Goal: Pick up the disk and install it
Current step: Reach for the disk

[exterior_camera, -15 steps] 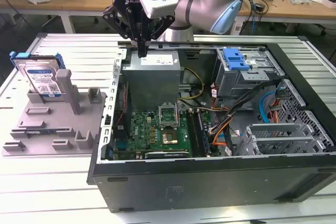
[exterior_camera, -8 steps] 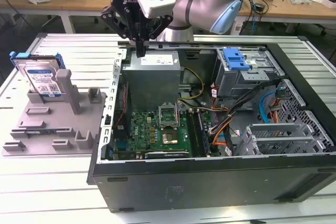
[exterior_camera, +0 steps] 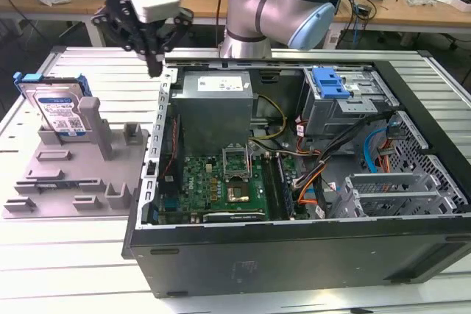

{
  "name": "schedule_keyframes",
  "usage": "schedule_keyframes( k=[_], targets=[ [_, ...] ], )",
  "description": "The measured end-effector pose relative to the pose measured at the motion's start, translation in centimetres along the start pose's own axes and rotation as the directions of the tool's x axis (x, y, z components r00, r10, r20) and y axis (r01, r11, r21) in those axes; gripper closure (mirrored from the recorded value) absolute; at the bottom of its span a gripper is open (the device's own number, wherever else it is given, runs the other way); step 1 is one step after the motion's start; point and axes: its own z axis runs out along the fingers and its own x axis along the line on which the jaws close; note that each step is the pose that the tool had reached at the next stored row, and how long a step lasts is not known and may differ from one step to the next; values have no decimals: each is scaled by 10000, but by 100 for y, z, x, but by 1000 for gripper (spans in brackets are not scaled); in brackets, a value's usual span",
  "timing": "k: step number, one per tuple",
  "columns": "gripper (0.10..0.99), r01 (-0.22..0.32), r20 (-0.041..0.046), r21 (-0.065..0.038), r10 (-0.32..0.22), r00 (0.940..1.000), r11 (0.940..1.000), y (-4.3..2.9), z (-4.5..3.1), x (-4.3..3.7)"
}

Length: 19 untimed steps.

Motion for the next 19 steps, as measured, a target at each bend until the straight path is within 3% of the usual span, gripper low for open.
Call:
schedule_keyframes(
  k=[3, 10, 13, 18, 19],
  targets=[
    [980, -6, 1, -1, 6, 10000, 10000, 3, 12, 235],
    [980, -14, 1, 0, 14, 10000, 10000, 92, 35, 524],
    [980, -14, 1, -1, 14, 10000, 10000, 160, 51, 743],
    [980, -15, 1, -1, 15, 10000, 10000, 232, 65, 956],
    [980, -16, 1, 0, 16, 10000, 10000, 262, 71, 1039]
  ],
)
